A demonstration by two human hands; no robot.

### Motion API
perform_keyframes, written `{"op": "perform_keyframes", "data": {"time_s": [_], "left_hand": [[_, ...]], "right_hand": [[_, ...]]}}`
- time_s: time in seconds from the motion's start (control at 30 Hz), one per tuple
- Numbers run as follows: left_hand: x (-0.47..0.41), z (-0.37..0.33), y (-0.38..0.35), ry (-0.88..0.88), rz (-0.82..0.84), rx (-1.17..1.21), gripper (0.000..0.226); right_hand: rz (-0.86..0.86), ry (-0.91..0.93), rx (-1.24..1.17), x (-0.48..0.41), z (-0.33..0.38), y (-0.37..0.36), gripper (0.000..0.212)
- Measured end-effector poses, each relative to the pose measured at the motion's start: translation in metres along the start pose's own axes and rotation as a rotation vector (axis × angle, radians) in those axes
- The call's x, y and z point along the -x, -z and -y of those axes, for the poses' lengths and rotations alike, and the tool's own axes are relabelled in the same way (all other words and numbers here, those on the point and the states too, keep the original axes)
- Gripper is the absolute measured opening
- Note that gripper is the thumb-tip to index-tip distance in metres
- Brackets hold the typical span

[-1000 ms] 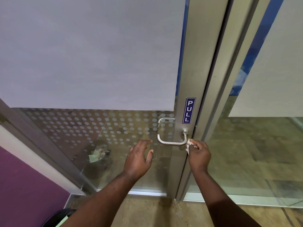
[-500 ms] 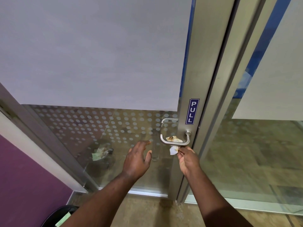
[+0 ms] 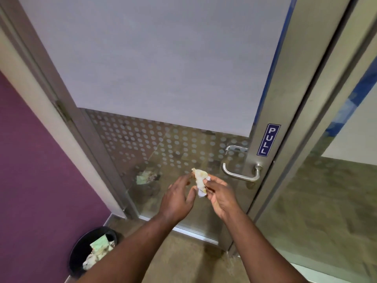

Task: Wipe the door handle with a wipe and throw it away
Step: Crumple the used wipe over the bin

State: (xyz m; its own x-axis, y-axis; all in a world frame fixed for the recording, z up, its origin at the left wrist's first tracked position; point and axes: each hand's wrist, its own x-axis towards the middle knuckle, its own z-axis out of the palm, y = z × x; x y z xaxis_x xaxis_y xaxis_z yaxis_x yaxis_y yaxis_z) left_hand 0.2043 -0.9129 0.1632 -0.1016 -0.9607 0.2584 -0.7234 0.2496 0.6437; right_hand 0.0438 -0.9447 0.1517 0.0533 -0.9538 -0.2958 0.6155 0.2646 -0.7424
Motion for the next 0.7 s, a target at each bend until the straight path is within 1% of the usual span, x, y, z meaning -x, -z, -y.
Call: {"op": "perform_keyframes", "data": {"time_s": [0.1, 0.17, 0.3, 0.37, 0.43, 0.53, 0.63, 0.7], "left_hand": [[0.012, 0.009, 0.018, 0.068, -0.045, 0.028, 0.053], [0.021, 0.014, 0.034, 0.118, -0.095, 0.026, 0.052], [0.033, 0.024, 0.064, 0.176, -0.179, 0.034, 0.036], [0.039, 0.030, 0.079, 0.175, -0.222, 0.030, 0.026], [0.045, 0.038, 0.093, 0.168, -0.270, 0.016, 0.022], [0.054, 0.054, 0.119, 0.166, -0.346, 0.029, 0.019], [0.062, 0.073, 0.148, 0.207, -0.376, 0.000, 0.011], [0.066, 0.088, 0.170, 0.227, -0.393, -0.041, 0.016]], "right_hand": [[0.073, -0.022, 0.130, 0.007, -0.009, -0.027, 0.017], [0.145, -0.037, 0.227, 0.012, -0.016, -0.046, 0.015], [0.240, -0.055, 0.379, 0.017, -0.028, -0.080, 0.014], [0.270, -0.064, 0.414, 0.016, -0.034, -0.096, 0.010], [0.321, -0.084, 0.456, 0.015, -0.039, -0.112, 0.006], [0.414, -0.139, 0.527, 0.014, -0.055, -0.140, 0.010], [0.484, -0.146, 0.586, 0.015, -0.073, -0.178, 0.016], [0.521, -0.132, 0.626, 0.016, -0.085, -0.206, 0.021]]}}
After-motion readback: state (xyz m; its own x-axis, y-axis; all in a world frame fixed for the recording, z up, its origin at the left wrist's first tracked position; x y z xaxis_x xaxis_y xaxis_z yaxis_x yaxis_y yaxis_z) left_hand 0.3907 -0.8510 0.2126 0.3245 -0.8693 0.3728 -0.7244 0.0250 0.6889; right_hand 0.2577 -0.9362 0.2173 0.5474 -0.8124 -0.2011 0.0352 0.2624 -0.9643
